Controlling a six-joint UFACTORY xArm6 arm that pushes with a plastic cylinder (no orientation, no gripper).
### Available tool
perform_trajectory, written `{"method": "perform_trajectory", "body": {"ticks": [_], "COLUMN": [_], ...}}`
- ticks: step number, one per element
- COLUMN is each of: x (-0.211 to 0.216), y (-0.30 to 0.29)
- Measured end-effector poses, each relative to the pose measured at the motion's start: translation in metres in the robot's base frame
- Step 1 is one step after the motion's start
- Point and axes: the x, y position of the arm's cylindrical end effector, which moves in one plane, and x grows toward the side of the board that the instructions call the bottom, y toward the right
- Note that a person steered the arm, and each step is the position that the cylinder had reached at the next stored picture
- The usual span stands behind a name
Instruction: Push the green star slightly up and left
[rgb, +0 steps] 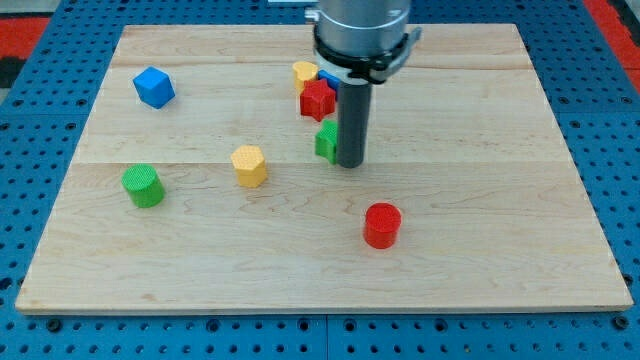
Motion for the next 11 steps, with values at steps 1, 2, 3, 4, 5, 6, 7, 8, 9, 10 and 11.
{"method": "perform_trajectory", "body": {"ticks": [1, 2, 3, 4, 5, 6, 7, 8, 9, 10, 11], "x": [-0.001, 0.001, 0.001, -0.004, -0.007, -0.008, -0.019, -0.026, -0.03, -0.032, -0.017], "y": [-0.002, 0.015, 0.04, 0.039, 0.023, 0.0, -0.027, -0.056, -0.079, -0.085, -0.076]}}
